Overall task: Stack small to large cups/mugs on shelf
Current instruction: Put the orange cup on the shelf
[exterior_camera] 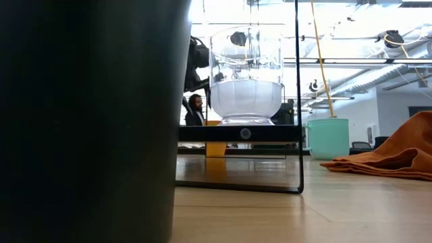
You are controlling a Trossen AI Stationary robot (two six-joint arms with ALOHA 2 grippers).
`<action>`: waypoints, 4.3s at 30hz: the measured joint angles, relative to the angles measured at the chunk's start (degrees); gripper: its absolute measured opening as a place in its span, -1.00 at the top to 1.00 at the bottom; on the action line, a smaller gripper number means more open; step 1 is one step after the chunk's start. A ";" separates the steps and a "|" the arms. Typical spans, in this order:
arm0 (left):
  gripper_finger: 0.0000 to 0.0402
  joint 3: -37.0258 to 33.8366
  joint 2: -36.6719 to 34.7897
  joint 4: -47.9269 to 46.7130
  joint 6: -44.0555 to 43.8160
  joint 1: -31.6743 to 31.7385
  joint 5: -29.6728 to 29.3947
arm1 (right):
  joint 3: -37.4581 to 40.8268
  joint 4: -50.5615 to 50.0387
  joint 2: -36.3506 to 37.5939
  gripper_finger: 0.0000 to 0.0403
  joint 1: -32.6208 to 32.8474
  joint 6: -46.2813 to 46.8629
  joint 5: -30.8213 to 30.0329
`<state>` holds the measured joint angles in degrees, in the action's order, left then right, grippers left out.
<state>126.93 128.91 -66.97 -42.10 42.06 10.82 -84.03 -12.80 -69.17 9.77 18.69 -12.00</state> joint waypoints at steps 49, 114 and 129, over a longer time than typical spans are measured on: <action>0.16 -0.02 2.72 -6.39 1.40 0.18 6.40 | -0.04 1.37 2.80 0.32 1.98 -0.99 -0.12; -0.14 0.02 -0.68 -3.14 5.37 6.15 12.36 | -0.09 -2.53 2.71 0.32 -0.71 -1.33 0.13; -0.14 -0.26 0.49 -4.29 4.08 4.92 10.92 | -0.09 -2.94 2.71 0.32 -0.69 -0.95 0.25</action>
<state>126.67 129.40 -71.26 -38.02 46.97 21.74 -84.12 -15.73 -66.46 9.08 17.74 -11.75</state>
